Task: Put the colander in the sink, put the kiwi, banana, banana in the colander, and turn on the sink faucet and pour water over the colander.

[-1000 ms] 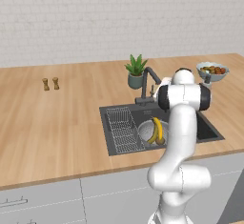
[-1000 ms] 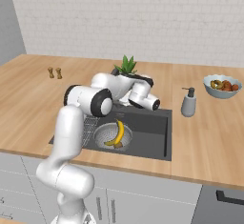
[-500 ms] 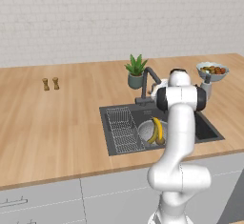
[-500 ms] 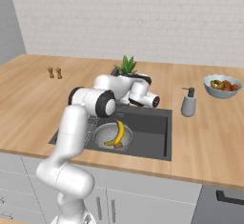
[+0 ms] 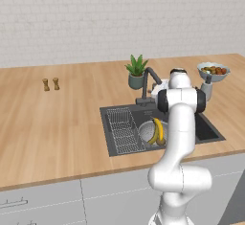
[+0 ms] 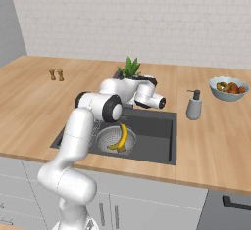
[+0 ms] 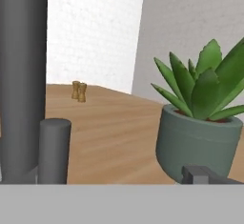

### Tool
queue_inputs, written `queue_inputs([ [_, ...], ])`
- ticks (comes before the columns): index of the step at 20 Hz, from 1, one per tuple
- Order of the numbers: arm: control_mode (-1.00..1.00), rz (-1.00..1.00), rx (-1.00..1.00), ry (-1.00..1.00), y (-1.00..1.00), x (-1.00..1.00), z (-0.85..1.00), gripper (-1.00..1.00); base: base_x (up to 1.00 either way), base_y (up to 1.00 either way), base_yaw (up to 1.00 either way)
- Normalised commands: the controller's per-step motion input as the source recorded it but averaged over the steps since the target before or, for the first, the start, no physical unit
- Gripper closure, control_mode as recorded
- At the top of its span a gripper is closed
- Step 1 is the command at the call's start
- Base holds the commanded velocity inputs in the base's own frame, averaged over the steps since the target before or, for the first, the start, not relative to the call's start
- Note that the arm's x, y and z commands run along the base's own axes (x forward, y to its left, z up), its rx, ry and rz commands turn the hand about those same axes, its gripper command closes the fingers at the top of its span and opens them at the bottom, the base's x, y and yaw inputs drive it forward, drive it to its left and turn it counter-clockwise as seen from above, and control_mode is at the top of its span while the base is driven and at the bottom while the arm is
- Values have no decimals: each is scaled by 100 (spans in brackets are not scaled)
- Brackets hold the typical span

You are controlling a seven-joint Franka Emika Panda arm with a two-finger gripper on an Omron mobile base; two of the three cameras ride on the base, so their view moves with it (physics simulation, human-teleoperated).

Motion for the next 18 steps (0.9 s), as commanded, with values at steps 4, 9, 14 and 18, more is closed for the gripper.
queue_inputs([
  [4, -100, 0, 2, 0, 13, 1, -8, 100, 0, 0, 0],
  [9, -100, -5, 3, 0, 2, 11, -4, 100, 0, 0, 0],
  [14, -100, -14, 3, 3, -9, 11, -3, 100, 0, 0, 0],
  [18, -100, -19, 0, 3, -22, 11, -9, 100, 0, 0, 0],
])
